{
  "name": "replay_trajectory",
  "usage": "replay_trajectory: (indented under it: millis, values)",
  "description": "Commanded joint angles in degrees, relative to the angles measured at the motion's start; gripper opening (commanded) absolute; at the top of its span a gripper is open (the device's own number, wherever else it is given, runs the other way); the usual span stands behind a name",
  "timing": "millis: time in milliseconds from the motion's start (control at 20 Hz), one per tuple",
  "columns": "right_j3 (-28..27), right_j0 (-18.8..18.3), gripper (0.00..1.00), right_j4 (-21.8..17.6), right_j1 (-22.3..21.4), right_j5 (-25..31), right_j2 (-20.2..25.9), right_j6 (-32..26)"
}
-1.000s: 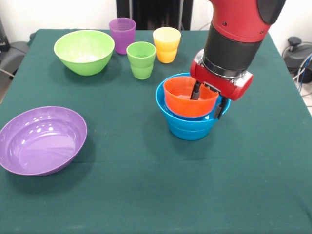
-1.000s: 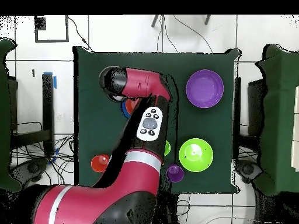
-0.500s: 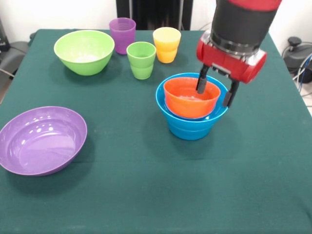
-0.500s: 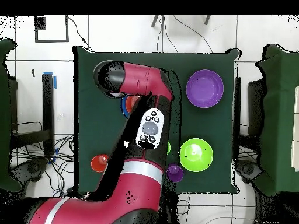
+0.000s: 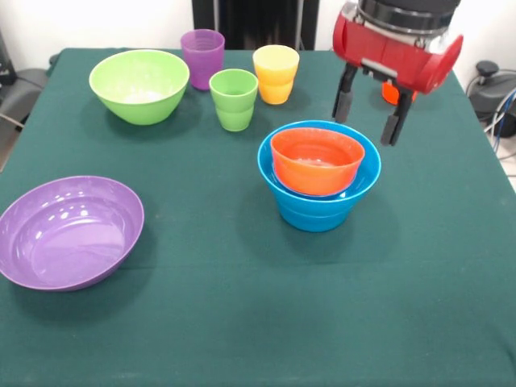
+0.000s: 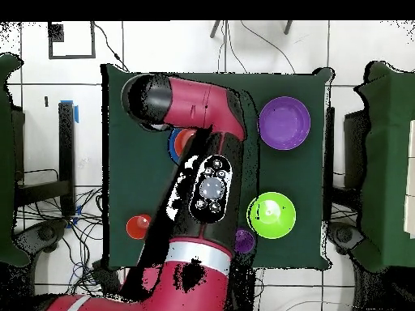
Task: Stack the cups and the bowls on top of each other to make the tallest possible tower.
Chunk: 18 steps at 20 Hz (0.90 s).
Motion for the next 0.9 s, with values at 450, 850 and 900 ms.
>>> replay_trajectory:
  millis: [450,850,900]
  values:
    - [-1.51,-4.59,1.00,-5.67,-1.16,14.65,6.06,-9.72]
    - [-10.07,-10.59,1.00,-9.70,1.05,19.40,7.96,-17.78]
    - [-11.46,-11.36,1.00,-10.29,1.50,20.17,8.40,-18.86]
